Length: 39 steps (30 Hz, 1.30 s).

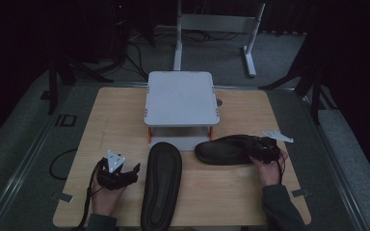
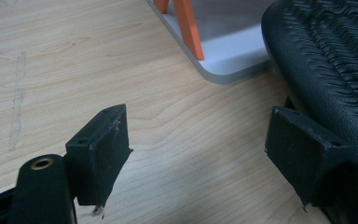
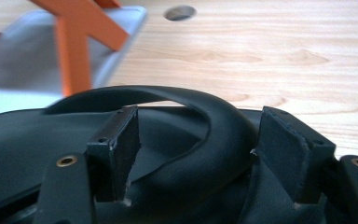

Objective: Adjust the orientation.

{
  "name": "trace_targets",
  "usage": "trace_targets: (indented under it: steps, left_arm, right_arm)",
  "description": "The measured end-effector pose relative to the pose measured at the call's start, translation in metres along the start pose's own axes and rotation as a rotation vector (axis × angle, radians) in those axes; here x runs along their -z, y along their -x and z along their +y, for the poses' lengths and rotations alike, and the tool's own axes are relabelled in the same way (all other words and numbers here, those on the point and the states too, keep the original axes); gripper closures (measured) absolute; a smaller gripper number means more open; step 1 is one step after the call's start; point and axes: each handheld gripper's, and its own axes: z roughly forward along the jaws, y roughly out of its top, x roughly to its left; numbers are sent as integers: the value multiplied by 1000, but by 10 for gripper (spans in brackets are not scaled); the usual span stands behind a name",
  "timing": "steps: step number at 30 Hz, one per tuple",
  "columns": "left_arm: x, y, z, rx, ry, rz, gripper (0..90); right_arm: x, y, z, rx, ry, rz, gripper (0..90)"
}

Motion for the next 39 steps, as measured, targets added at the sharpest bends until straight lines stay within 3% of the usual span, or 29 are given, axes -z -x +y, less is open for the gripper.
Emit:
trace_targets:
  steps: [4, 12, 28, 32, 36, 39]
  left_arm:
    - [-1, -1, -2, 5, -5, -2, 217]
    - [-3, -1, -3, 8, -10, -4, 217]
    - [4, 4, -4, 6, -11, -33, 217]
    - [-1, 7, -10, -4, -43, -27, 217]
    - [-10, 7, -16, 15, -76, -42, 217]
    - [-12, 11, -16, -6, -84, -48, 216]
  right_arm:
    - [-7, 0, 0, -21, -13, -26, 293]
    - [-11, 5, -4, -57, -38, -30, 299]
    - [-7, 4, -4, -56, -28, -24, 299]
    - [-4, 4, -5, -53, -23, -20, 299]
    - [-2, 3, -5, -45, -17, -16, 299]
    - [0, 2, -5, -43, -10, -12, 299]
